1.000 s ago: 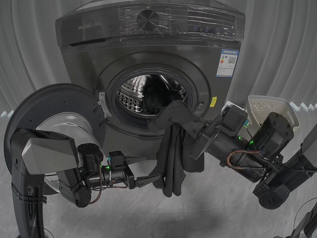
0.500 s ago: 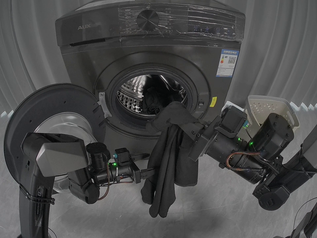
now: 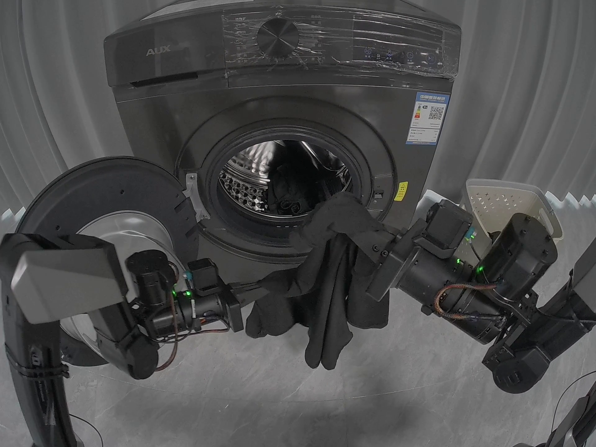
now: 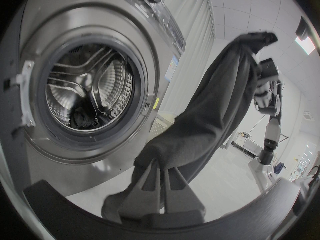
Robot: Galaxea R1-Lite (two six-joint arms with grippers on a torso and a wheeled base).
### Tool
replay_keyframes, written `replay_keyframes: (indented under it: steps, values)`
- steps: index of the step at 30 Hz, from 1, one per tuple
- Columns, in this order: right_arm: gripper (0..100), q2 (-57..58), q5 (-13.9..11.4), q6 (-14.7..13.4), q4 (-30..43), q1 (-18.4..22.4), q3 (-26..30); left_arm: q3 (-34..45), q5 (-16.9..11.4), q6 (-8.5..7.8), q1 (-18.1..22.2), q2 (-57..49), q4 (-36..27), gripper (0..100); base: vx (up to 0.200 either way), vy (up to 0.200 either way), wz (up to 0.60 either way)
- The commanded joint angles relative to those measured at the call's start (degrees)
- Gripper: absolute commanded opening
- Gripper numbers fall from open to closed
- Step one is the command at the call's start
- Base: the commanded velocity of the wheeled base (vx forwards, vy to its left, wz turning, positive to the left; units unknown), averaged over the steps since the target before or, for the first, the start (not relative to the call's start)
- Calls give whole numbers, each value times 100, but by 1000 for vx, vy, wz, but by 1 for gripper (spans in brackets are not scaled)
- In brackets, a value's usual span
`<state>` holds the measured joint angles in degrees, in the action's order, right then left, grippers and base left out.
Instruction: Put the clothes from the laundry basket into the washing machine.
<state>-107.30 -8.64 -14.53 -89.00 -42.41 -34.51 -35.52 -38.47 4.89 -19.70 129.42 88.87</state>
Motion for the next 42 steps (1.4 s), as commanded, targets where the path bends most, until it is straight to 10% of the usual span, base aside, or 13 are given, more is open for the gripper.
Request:
replay_keyframes:
  steps: [1,11,17,24,42]
  values:
    - [0,218,-6,-15,-21,154,437,1188,-11,100,300,-1788,16,0,0,0,0]
    - [0,298,249,21,-12,427,445,1188,103,232,678,-2975,8,0,0,0,0]
    - [0,280,513,21,-3,444,340,1162,112,794,819,-4029,-28,0,0,0,0]
    - [0,306,522,29,-3,497,331,1004,112,1093,801,-4469,-72,0,0,0,0]
    - [0,306,636,29,-3,558,243,986,103,1102,775,-4495,-72,0,0,0,0]
